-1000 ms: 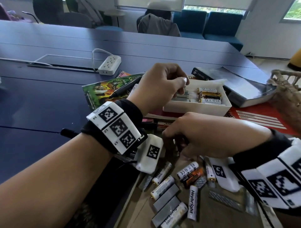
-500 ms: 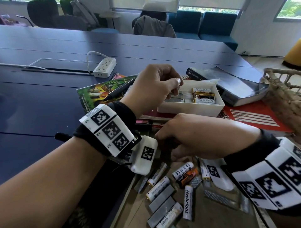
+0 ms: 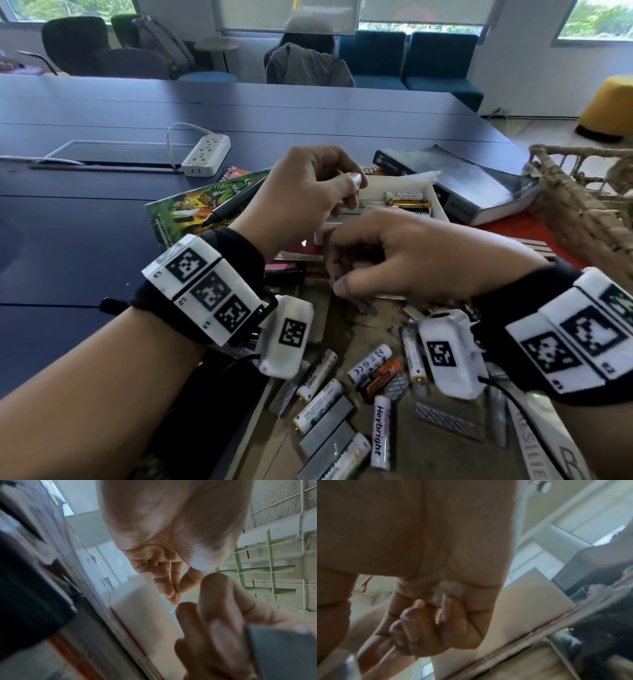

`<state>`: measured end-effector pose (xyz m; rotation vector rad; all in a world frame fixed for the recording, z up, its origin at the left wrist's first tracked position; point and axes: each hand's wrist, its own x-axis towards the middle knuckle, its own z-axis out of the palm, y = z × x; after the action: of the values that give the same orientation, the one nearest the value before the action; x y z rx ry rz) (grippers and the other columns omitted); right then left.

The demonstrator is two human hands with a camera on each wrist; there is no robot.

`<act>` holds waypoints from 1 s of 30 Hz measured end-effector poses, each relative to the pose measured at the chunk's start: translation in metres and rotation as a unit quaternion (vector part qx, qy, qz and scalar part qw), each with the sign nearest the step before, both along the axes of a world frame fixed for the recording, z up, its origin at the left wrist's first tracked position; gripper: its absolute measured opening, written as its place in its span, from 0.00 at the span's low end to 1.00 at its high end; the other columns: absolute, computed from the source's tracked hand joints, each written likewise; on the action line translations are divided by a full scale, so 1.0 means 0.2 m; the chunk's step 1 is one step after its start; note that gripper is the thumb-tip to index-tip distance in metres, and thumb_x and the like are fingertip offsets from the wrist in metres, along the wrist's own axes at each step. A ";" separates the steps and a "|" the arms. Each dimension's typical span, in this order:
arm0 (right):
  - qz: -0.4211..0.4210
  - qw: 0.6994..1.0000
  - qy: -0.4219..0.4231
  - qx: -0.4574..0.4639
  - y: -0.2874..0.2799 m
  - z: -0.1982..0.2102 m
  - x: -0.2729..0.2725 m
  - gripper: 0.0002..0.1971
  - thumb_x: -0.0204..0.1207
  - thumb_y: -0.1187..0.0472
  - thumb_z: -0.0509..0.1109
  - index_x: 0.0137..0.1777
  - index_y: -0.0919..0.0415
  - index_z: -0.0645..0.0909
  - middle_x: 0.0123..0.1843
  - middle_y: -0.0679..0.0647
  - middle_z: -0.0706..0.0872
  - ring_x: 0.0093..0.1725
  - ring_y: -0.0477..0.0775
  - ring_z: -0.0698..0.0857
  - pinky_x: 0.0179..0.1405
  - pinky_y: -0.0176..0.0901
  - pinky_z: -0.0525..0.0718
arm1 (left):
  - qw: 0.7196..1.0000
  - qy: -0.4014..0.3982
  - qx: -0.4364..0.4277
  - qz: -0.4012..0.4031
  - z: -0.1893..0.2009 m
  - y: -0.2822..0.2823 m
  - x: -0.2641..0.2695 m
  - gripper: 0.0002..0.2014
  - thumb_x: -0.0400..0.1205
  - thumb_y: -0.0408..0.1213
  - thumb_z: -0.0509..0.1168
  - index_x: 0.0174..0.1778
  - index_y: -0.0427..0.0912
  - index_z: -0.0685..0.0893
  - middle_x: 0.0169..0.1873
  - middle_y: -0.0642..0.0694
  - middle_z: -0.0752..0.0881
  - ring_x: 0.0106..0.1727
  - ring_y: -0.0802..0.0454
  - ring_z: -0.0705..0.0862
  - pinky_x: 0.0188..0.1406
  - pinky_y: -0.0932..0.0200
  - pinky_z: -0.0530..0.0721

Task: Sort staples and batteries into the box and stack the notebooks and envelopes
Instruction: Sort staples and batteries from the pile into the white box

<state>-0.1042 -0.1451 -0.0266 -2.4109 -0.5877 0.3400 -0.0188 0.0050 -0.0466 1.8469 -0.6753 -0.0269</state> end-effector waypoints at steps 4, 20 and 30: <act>-0.022 0.996 -0.022 0.089 -0.07 0.03 0.01 0.05 0.78 0.60 0.78 0.42 0.58 0.87 0.35 0.43 0.83 0.35 0.42 0.80 0.40 0.38 0.78 | 1.000 -0.010 -0.004 0.003 0.00 0.00 0.00 0.07 0.86 0.34 0.68 0.47 0.37 0.90 0.38 0.38 0.91 0.37 0.49 0.84 0.41 0.47 0.85; -0.248 0.895 -0.128 0.348 -0.24 0.03 0.08 0.07 0.81 0.68 0.74 0.57 0.67 0.87 0.45 0.80 0.86 0.33 0.50 0.86 0.33 0.37 0.84 | 0.999 -0.014 0.041 -0.014 0.01 0.00 -0.01 0.06 0.86 0.36 0.68 0.47 0.46 0.91 0.38 0.45 0.92 0.42 0.45 0.89 0.47 0.55 0.86; -0.274 0.866 -0.141 0.395 -0.18 -0.02 0.12 0.05 0.77 0.69 0.78 0.50 0.66 0.86 0.41 0.62 0.94 0.42 0.60 0.94 0.43 0.46 0.92 | 1.000 -0.016 -0.007 0.001 0.05 0.02 -0.02 0.04 0.86 0.43 0.71 0.54 0.53 0.90 0.46 0.53 0.93 0.49 0.56 0.91 0.56 0.53 0.87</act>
<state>-0.0808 -0.1816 -0.0301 -1.7065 -0.0851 -0.4367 -0.0225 0.0099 -0.0370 1.8378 -0.6945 0.0075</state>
